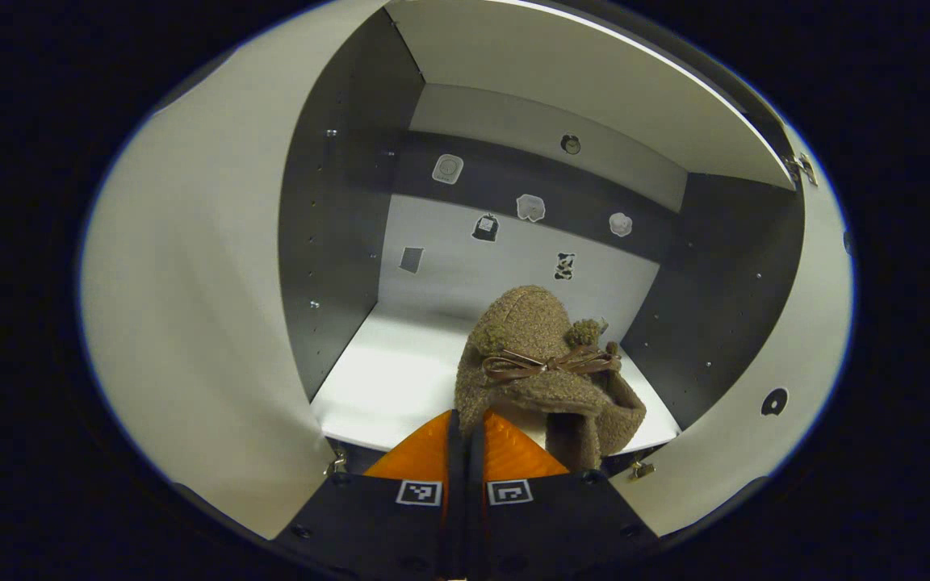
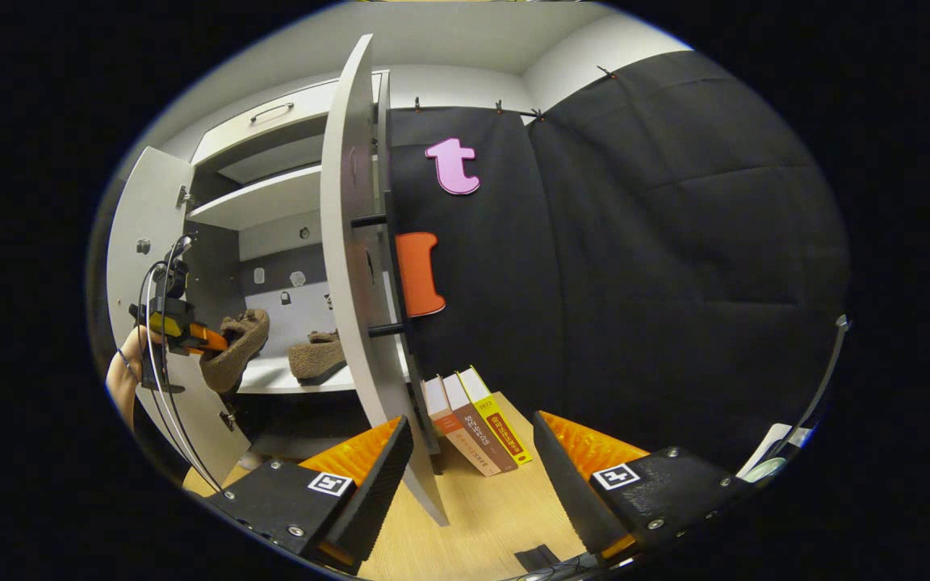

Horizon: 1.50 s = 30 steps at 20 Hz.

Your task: Grab one shoe with the right hand and put it into the shoe cabinet, grab the other shoe with the left hand and put it into the shoe cabinet; then close the right door with the right hand and the left door with the left hand.

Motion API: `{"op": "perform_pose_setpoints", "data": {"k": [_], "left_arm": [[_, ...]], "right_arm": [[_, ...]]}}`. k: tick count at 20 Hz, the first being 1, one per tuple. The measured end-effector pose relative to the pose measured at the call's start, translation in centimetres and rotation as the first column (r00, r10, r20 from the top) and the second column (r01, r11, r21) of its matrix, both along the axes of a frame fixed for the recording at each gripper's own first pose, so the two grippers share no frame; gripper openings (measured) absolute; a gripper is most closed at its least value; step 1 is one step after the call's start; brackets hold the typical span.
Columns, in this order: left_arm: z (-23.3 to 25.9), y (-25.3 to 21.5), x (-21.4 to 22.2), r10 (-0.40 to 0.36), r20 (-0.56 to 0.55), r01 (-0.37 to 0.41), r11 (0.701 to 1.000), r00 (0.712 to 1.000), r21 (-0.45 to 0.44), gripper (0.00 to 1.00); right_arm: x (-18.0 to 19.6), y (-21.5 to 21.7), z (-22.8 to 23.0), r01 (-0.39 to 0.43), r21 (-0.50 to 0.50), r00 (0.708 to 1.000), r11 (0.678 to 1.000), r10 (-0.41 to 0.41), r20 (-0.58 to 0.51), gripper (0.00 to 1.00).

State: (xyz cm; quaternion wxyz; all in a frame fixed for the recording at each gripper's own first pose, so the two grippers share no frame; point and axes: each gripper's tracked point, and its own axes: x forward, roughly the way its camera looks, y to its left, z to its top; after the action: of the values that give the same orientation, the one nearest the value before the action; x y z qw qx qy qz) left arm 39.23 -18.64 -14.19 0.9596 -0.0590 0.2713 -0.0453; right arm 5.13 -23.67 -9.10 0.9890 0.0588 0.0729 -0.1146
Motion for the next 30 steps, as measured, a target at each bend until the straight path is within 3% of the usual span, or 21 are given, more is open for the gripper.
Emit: {"op": "perform_pose_setpoints", "data": {"k": [7,15,17,18,19,20,21,22,24,25,30], "left_arm": [[-2.2,0.4,7.1,-0.027,-0.041,0.027,1.000,0.999,-0.009,0.06],[-6.9,1.4,11.1,-0.024,-0.116,0.032,0.997,0.993,0.066,0.10],[-6.1,1.1,10.9,-0.033,-0.099,0.040,0.997,0.995,0.070,0.20],[-5.5,1.3,11.0,-0.030,-0.076,0.036,0.996,0.997,0.079,0.30],[-4.2,0.7,10.7,-0.043,-0.047,0.046,0.997,0.998,0.060,0.30],[-3.2,0.5,10.3,-0.044,-0.021,0.045,0.998,0.999,0.054,0.51],[-1.9,0.7,9.5,-0.039,-0.001,0.039,0.998,0.999,0.056,0.59],[-0.8,0.9,8.7,-0.035,0.023,0.033,0.998,0.999,0.059,0.81],[2.2,0.5,6.8,-0.037,0.089,0.033,0.998,0.995,0.051,0.94],[3.6,0.2,5.4,-0.039,0.127,0.034,0.999,0.991,0.042,0.99],[11.1,-0.4,-3.8,-0.052,0.338,0.034,0.998,0.940,0.059,0.97]], "right_arm": [[1.1,-1.0,-0.6,0.084,-0.010,0.996,0.996,-0.085,-0.021,0.92],[1.3,-1.1,-1.8,0.119,-0.018,0.992,0.993,-0.120,-0.049,0.93],[1.4,-1.1,-1.9,0.119,-0.017,0.991,0.993,-0.120,-0.052,0.93],[1.6,-1.0,-2.0,0.116,-0.017,0.992,0.993,-0.117,-0.052,0.93],[1.7,-1.0,-2.0,0.114,-0.018,0.992,0.993,-0.115,-0.052,0.93],[2.0,-1.0,-2.0,0.109,-0.020,0.993,0.994,-0.110,-0.050,0.93],[2.1,-1.0,-2.1,0.105,-0.022,0.993,0.994,-0.106,-0.047,0.93],[2.2,-1.0,-2.2,0.100,-0.026,0.994,0.995,-0.101,-0.045,0.93],[2.7,-0.9,-2.3,0.082,-0.028,0.996,0.996,-0.084,-0.042,0.93],[2.9,-0.7,-2.5,0.068,-0.026,0.997,0.997,-0.069,-0.039,0.93],[4.1,-0.3,-3.3,-0.016,-0.034,0.999,0.999,0.015,-0.037,0.93]]}}
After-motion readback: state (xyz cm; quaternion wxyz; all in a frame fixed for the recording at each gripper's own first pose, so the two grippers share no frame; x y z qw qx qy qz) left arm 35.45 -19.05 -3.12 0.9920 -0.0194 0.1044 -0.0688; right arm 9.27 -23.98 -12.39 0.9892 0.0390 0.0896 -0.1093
